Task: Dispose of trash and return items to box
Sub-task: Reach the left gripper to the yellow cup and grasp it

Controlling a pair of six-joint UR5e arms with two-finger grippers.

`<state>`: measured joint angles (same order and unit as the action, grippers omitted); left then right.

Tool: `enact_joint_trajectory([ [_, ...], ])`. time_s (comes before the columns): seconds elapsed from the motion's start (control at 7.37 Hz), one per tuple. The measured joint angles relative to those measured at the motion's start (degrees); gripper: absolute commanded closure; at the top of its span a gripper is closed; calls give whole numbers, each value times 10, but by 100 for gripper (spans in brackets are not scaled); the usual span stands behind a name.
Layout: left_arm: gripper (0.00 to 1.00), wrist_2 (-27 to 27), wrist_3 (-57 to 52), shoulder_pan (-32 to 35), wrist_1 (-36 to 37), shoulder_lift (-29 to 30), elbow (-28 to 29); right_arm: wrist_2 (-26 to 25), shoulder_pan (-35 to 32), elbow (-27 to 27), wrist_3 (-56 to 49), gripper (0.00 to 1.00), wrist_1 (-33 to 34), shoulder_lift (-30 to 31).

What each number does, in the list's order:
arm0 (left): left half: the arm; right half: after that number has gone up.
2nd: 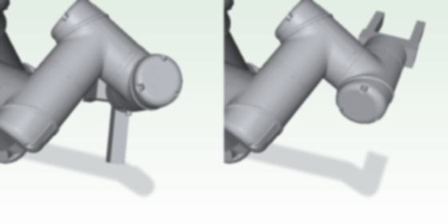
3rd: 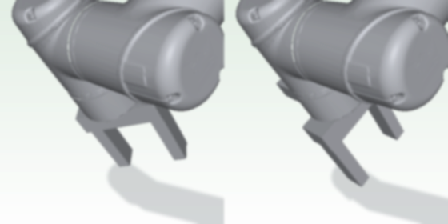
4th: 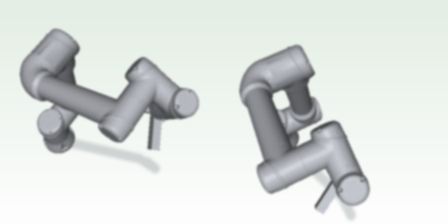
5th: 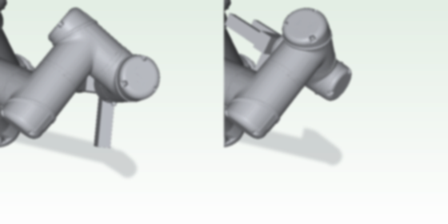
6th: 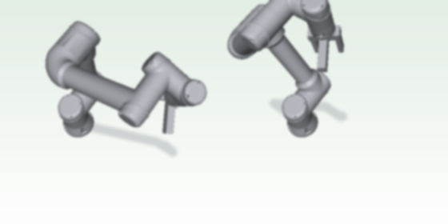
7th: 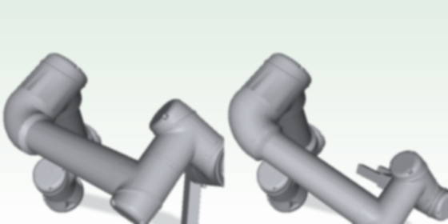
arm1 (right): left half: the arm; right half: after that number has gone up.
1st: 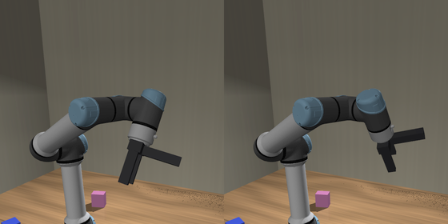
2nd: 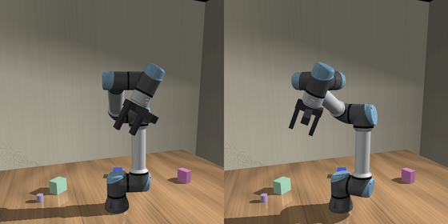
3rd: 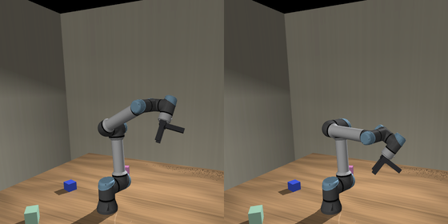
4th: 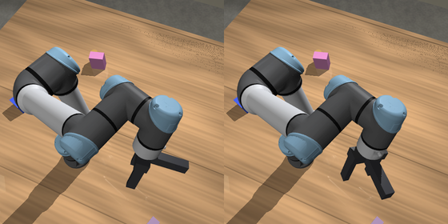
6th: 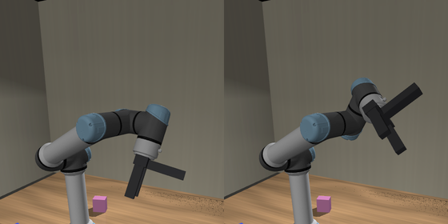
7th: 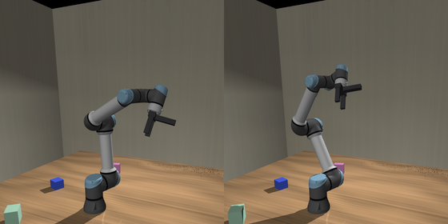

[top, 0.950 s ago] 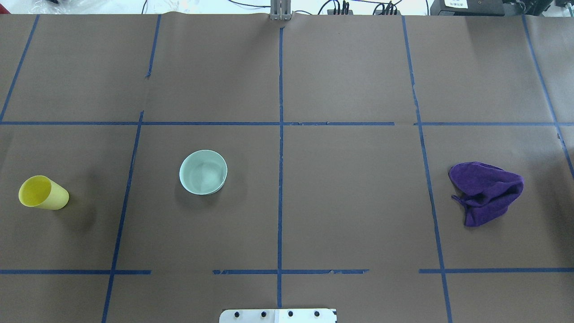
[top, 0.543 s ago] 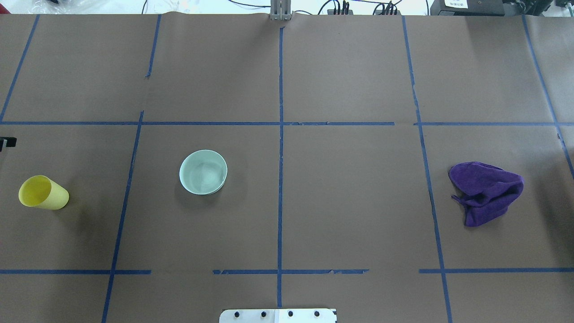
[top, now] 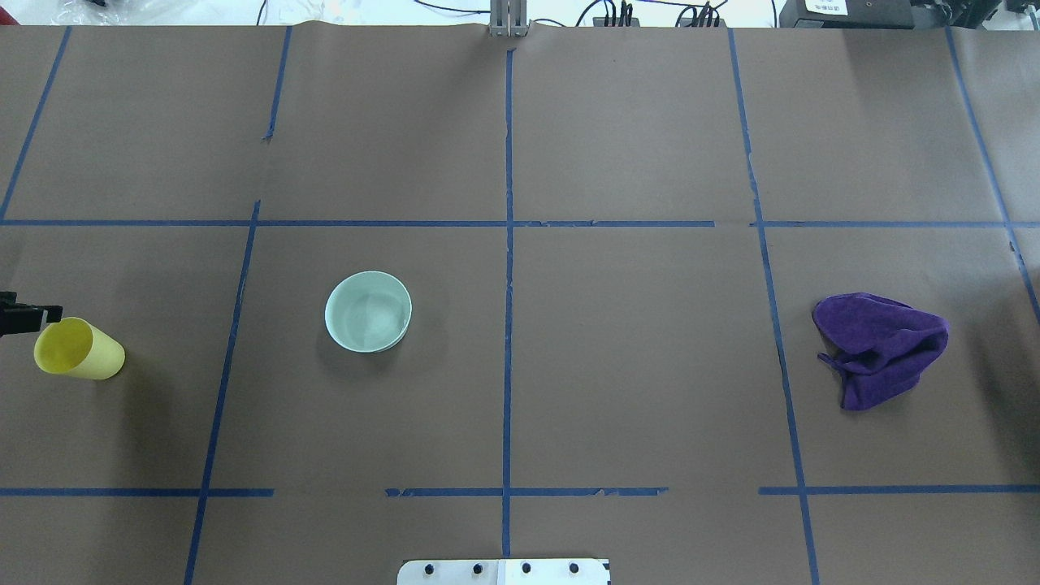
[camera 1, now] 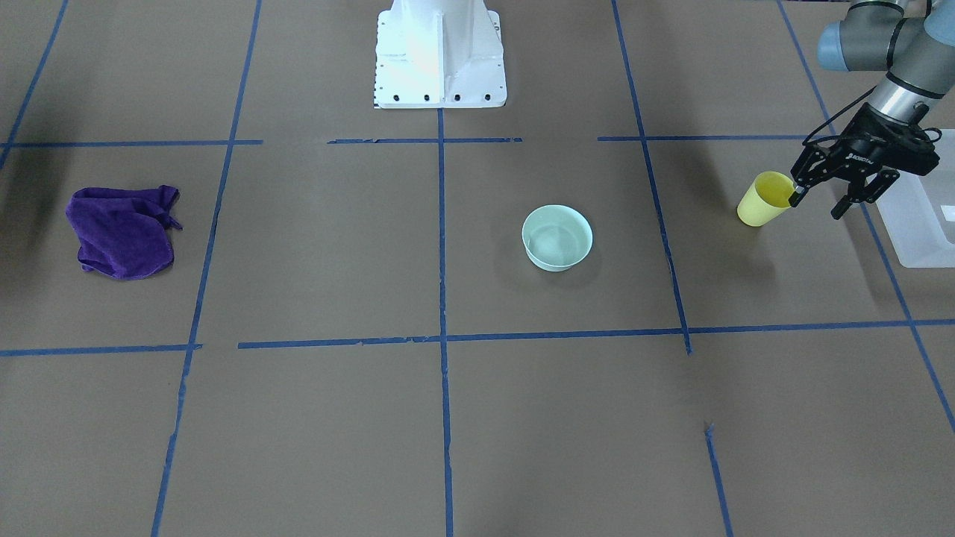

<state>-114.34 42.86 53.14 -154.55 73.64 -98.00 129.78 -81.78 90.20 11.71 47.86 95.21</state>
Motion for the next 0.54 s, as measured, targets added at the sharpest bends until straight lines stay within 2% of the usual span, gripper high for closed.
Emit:
enact_joint_trajectory([
  [0.14, 76, 5, 1, -12, -1, -4, -2, 1, 0, -1, 0, 0, 0, 1],
  [0.27, 100, 10, 1, -22, -2, -5, -3, 1, 0, -3, 0, 0, -1, 2],
  [0.54, 100, 31, -1, -34, -2, -5, -3, 1, 0, -7, 0, 0, -2, 5],
])
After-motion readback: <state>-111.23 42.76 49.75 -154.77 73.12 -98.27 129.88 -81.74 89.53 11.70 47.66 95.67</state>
